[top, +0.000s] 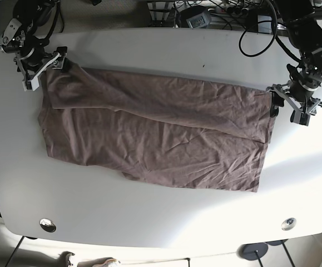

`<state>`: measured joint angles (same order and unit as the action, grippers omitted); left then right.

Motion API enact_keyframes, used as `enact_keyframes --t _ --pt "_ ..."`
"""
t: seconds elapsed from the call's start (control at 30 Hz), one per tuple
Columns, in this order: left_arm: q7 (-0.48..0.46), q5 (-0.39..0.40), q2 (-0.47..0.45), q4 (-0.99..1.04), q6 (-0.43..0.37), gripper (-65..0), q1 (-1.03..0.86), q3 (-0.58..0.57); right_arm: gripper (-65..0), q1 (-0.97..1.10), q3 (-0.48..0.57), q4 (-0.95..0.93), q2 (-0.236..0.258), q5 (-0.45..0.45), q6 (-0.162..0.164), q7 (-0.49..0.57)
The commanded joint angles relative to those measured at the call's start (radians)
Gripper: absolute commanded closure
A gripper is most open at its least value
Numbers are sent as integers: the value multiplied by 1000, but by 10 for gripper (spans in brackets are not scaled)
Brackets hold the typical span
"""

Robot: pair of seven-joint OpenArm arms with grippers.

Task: Fold the T-shirt properly
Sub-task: 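Drag the held shirt edge with both grippers away from the shirt body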

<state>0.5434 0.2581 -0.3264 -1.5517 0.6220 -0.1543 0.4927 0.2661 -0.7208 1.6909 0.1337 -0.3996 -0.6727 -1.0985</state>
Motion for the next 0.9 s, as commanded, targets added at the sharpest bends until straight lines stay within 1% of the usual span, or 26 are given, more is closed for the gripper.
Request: enact_keyframes --t 0.03,0.17,0.23,0.27,0.33,0.43,0.47,0.5,0.53,0.57,0.6,0.63,0.73,0.83,0.9 --pt "-33 14 -15 30 0 -392 22 5 -468 -15 -6 -15 14 -3 -18 2" --pt "-33 14 -15 90 0 -392 22 4 -203 -18 -6 -42 14 -5 -25 2" --pt "-33 14 -15 118 0 -392 19 1 -103 -20 -4 -42 14 -3 -25 2" --pt "-33 14 -15 138 0 -392 19 -1 -71 -20 -4 -42 14 -3 -25 2" --pt "-33 17 -15 195 3 -390 22 -1 -57 -20 -4 -41 14 -3 -25 2" --pt "-30 19 -15 214 9 -389 15 -21 -49 -20 -4 -39 14 -8 -25 2" --pt "-29 17 -15 214 9 -368 14 -39 -48 -20 -4 -39 14 -8 -25 2" --pt "-29 14 -15 214 9 -307 14 -53 -35 -20 -4 -39 14 -9 -25 2" --pt "-29 13 -15 214 9 -214 14 -55 -17 -20 -4 -39 14 -9 -25 2" --pt "-29 13 -15 214 9 -113 14 -56 -17 -20 -4 -39 16 -9 -25 2" --pt "-27 13 -15 214 9 -25 12 -56 -19 -20 -4 -39 16 -9 -25 2" --pt "-27 13 -15 213 9 0 9 -56 -19 -21 -4 -38 16 -8 -25 2" --pt "-27 20 -15 156 11 0 -35 -52 -19 -29 -4 -38 17 -3 -25 2" --pt "-26 20 -15 43 11 0 -138 -50 -19 -21 -3 -36 47 -9 -25 -2" --pt "11 22 -15 -8 11 0 -189 -24 -19 0 -3 -36 53 -9 -25 -4"
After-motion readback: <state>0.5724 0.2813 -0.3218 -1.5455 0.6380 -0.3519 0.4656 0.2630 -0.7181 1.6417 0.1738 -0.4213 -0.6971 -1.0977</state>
